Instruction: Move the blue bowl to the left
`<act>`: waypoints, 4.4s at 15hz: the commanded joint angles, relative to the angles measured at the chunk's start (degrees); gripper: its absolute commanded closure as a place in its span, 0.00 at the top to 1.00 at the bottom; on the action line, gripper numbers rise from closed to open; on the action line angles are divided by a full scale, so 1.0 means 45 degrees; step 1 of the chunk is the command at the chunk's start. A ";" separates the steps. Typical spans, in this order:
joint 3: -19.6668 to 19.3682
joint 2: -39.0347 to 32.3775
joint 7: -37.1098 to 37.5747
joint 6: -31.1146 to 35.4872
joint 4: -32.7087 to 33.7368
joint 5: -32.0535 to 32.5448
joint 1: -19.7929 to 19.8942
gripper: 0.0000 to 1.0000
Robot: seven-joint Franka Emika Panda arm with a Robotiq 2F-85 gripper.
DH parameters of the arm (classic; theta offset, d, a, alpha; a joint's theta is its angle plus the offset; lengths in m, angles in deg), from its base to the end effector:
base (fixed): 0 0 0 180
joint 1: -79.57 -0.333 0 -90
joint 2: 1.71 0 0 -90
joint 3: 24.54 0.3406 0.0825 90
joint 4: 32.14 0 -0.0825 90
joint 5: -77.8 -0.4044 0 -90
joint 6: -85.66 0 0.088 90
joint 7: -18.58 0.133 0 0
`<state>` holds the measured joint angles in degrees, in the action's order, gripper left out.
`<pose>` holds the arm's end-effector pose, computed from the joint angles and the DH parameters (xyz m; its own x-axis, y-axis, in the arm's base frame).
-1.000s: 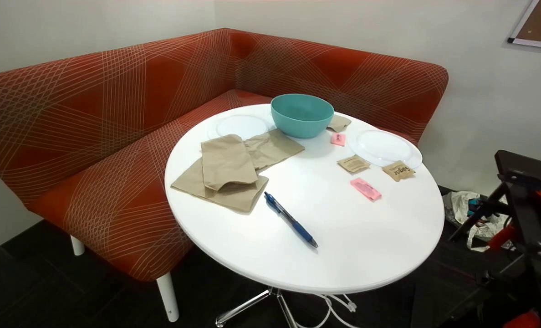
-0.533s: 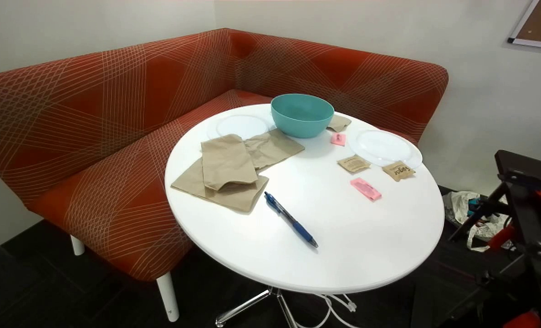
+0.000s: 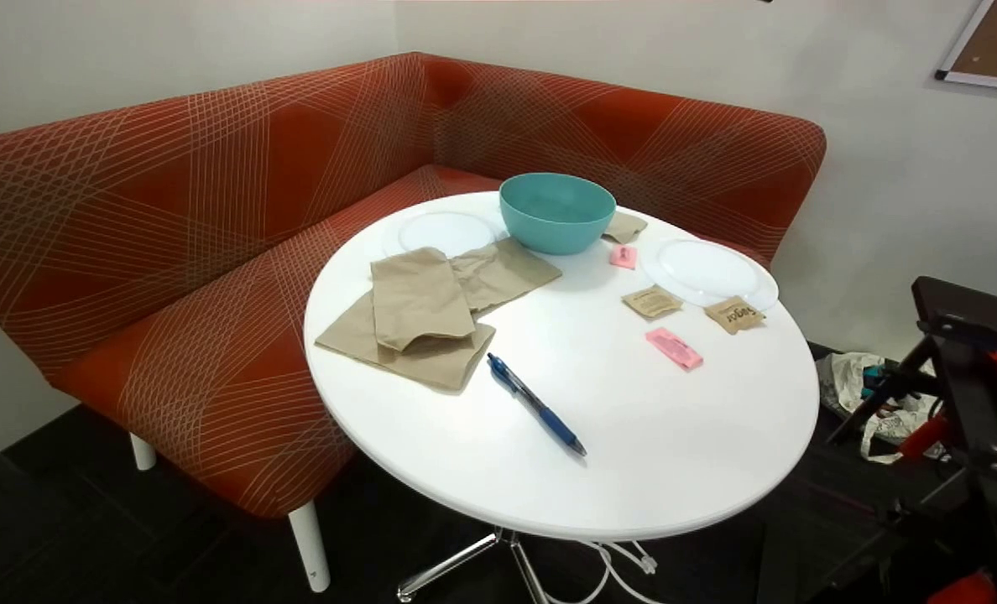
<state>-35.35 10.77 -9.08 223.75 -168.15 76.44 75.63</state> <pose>0.5048 -0.0616 0.4202 0.9089 0.3363 0.2464 0.3317 -0.9414 0.0612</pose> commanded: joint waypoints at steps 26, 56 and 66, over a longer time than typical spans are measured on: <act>0.2764 -0.6204 -0.1067 0.5046 0.0411 0.0353 0.1718 1.00; 0.2582 -1.0135 -0.0603 0.5222 0.3917 0.3406 0.1885 0.42; 0.2464 -0.9852 0.0190 0.5116 0.3768 0.3743 0.1651 0.01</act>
<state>-23.02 -34.91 -11.91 247.28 -150.44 91.42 84.59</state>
